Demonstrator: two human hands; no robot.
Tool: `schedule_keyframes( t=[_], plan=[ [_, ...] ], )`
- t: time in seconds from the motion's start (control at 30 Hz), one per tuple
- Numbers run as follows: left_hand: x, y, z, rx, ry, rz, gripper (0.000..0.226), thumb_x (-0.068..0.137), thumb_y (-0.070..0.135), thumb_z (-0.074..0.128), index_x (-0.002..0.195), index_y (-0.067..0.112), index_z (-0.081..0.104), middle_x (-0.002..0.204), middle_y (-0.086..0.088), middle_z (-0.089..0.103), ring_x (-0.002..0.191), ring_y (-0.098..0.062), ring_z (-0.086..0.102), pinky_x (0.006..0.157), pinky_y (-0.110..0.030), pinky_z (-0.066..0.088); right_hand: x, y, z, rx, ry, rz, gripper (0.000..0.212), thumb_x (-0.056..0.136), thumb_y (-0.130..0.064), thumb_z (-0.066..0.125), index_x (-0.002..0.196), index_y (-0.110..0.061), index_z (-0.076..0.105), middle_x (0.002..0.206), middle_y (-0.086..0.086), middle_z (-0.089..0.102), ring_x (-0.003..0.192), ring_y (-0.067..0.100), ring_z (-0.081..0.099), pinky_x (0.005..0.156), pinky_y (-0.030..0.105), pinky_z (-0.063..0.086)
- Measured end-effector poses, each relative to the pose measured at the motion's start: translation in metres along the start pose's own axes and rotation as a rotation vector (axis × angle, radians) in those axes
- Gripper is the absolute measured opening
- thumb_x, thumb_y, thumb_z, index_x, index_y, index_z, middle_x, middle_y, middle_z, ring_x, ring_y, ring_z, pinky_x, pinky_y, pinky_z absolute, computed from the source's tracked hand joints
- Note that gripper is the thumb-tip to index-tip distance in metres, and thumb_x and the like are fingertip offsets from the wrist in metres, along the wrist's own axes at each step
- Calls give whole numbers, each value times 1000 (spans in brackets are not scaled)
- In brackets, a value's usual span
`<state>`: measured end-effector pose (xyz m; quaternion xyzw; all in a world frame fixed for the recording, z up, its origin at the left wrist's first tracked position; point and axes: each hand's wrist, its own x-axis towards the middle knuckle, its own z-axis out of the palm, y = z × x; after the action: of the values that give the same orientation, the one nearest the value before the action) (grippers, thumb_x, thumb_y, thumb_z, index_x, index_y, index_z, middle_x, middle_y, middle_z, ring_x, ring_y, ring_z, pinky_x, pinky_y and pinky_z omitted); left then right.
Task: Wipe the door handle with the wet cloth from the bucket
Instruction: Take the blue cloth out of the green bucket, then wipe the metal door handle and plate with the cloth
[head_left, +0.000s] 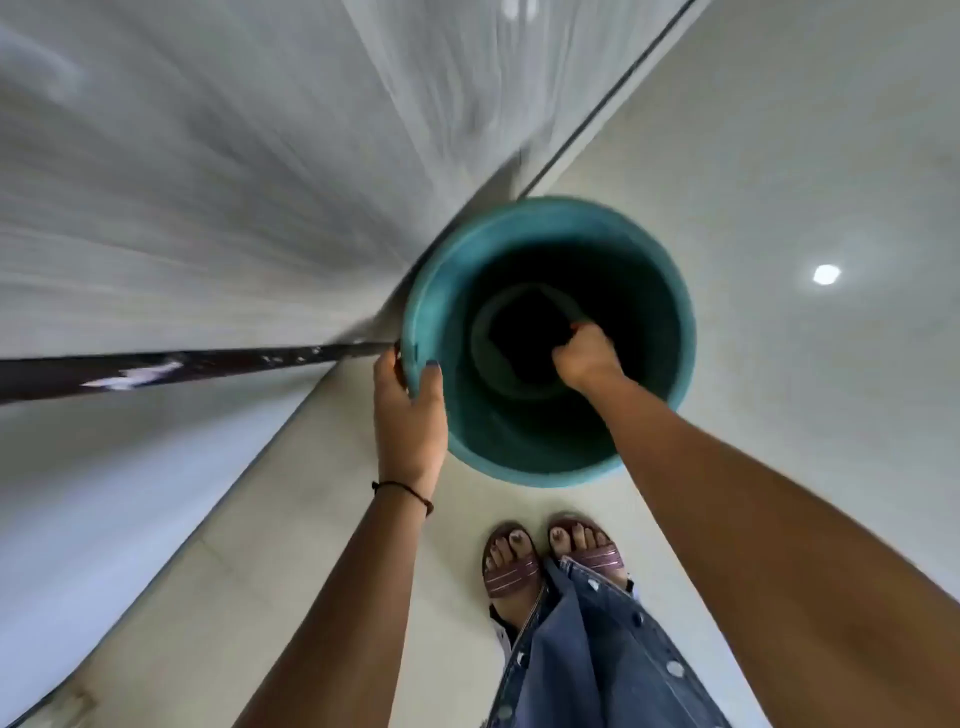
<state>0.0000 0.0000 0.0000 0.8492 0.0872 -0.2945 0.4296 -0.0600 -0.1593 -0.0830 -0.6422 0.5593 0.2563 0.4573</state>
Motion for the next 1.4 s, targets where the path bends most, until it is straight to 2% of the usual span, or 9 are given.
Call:
schedule_keyframes(
  t=[0.17,0.33,0.5,0.6,0.73,0.83,1.07,1.27,1.4],
  plan=[
    [27,-26,19,50,114,155,23,96,7,49,119,3,52,92,12,57,75,22,55,66,5,38,66,-6,37,-107,12,30,45,99,-8,41,143,4,35,149,19,40,138,32,38,109,32,31],
    [29,-37,22,63,166,211,23,96,6,47,119,4,51,90,19,58,75,19,56,68,3,39,96,6,64,-131,173,61,66,97,-13,45,152,-4,9,160,17,16,147,31,19,121,39,18],
    [28,-37,23,79,201,204,22,96,6,47,118,3,51,88,24,54,73,15,57,69,3,39,90,5,63,-78,156,44,37,92,-17,55,125,-2,59,132,17,60,122,31,56,99,32,45],
    [26,-30,22,111,168,163,23,96,6,47,119,2,49,91,14,57,77,4,54,71,3,40,62,-7,49,85,25,31,43,86,-30,64,118,-2,64,122,18,65,114,32,61,89,30,47],
    [11,-8,8,9,79,-156,46,95,16,51,136,2,34,129,-12,53,109,-21,57,91,-21,49,-22,-22,9,375,-59,-57,25,72,-26,68,91,-10,69,89,17,69,85,31,68,76,40,55],
    [-33,40,-14,-193,117,-472,61,95,26,52,146,12,24,135,-7,43,110,-19,46,92,-28,36,-107,-25,-36,511,-183,-127,11,73,-14,65,82,-16,61,76,5,64,70,21,59,62,31,50],
    [-194,162,-113,-557,-285,-316,48,86,38,63,117,1,61,112,-18,68,99,-25,66,86,-37,52,-331,-45,-135,602,-479,-280,38,74,-7,66,111,-13,61,104,19,71,92,31,68,83,47,54],
    [-323,212,-219,-638,-110,-206,37,66,32,77,95,10,71,99,-18,71,90,-26,66,86,-42,51,-494,-68,-159,541,-564,-376,48,71,-23,73,116,-14,61,112,18,69,105,40,65,92,53,51],
    [-394,207,-302,-677,42,-161,9,80,12,73,88,10,70,88,-13,71,84,-27,64,75,-37,51,-590,-78,-130,312,-439,-573,42,79,-8,71,116,-13,52,110,6,65,98,25,65,81,31,56]
  ],
)
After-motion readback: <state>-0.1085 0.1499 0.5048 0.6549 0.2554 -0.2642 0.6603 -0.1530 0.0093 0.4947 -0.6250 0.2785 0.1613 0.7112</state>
